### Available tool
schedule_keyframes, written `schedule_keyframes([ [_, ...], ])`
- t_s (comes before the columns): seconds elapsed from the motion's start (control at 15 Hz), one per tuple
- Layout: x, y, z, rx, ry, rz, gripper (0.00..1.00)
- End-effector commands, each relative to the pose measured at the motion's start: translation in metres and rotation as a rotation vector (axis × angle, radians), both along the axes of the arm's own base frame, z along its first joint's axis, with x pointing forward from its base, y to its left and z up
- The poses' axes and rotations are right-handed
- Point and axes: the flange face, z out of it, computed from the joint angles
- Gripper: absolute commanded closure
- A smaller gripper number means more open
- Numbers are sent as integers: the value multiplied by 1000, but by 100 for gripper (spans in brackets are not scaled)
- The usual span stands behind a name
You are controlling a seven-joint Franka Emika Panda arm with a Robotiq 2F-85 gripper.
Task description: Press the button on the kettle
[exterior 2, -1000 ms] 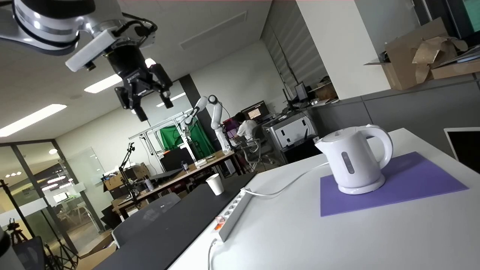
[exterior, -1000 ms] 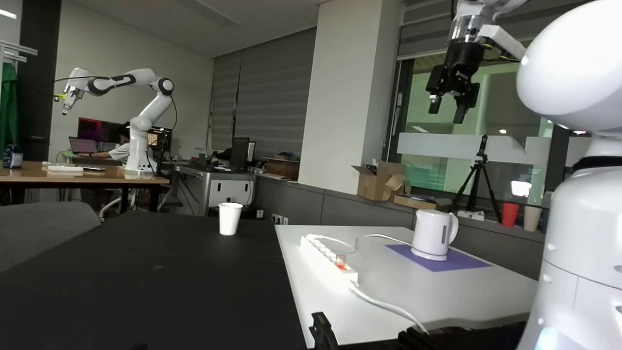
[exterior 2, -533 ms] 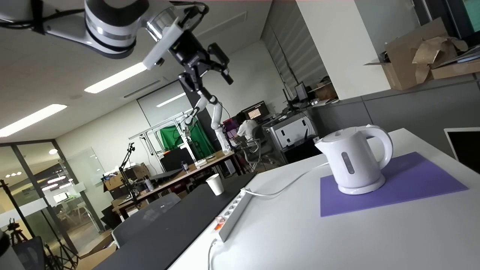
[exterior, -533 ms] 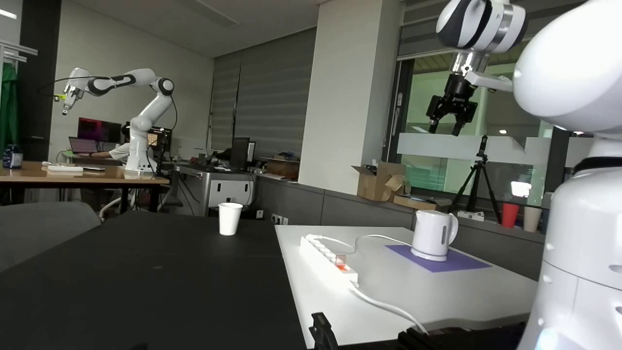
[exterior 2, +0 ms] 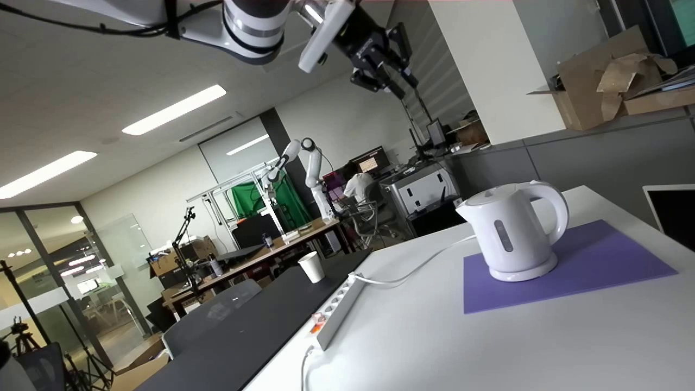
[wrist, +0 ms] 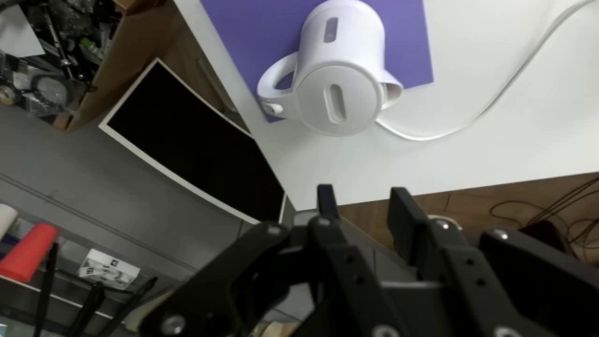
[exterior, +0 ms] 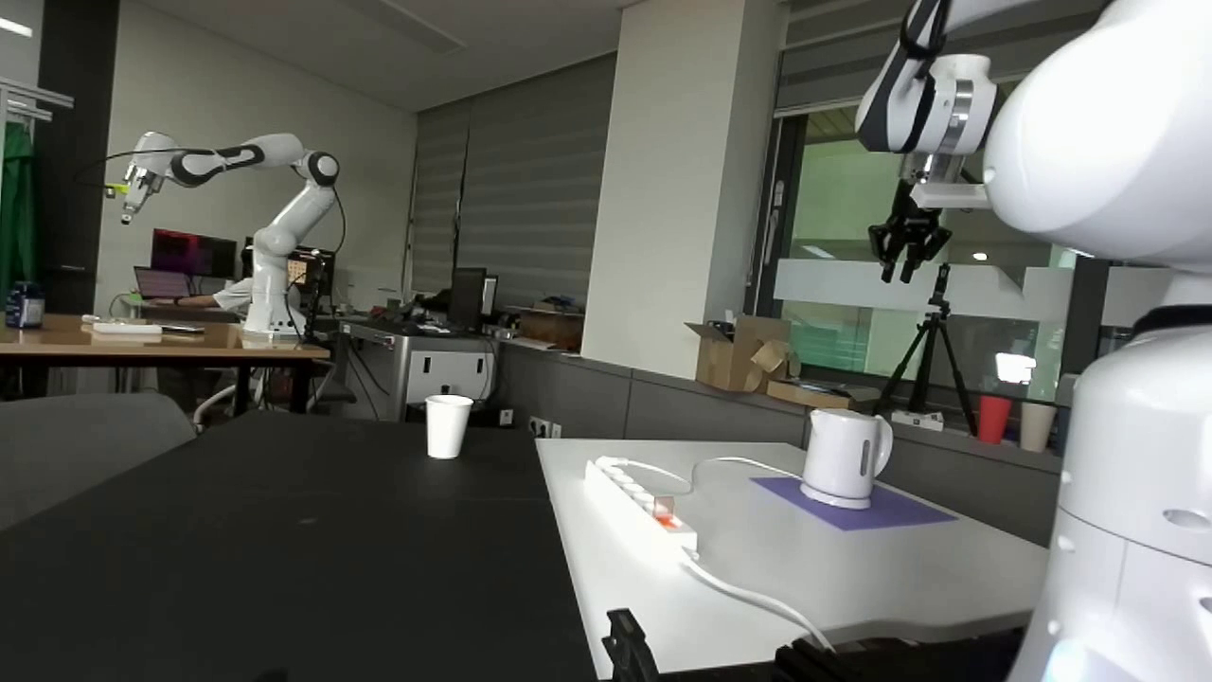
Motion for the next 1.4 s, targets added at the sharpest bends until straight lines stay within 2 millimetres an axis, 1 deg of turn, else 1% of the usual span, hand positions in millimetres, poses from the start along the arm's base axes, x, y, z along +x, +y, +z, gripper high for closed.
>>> schedule_keyframes([
  [0.0,20,-54,12,21,-4,-115,95],
  [0.07,7,-31,2,0,-1,-56,78],
  [0.13,9,-43,3,3,3,-75,85],
  [0.2,11,-51,3,2,5,-86,91],
  [0.27,12,-54,3,2,8,-91,95],
  [0.53,17,-51,5,3,5,-89,95],
  [1.33,17,-51,5,4,4,-89,95],
])
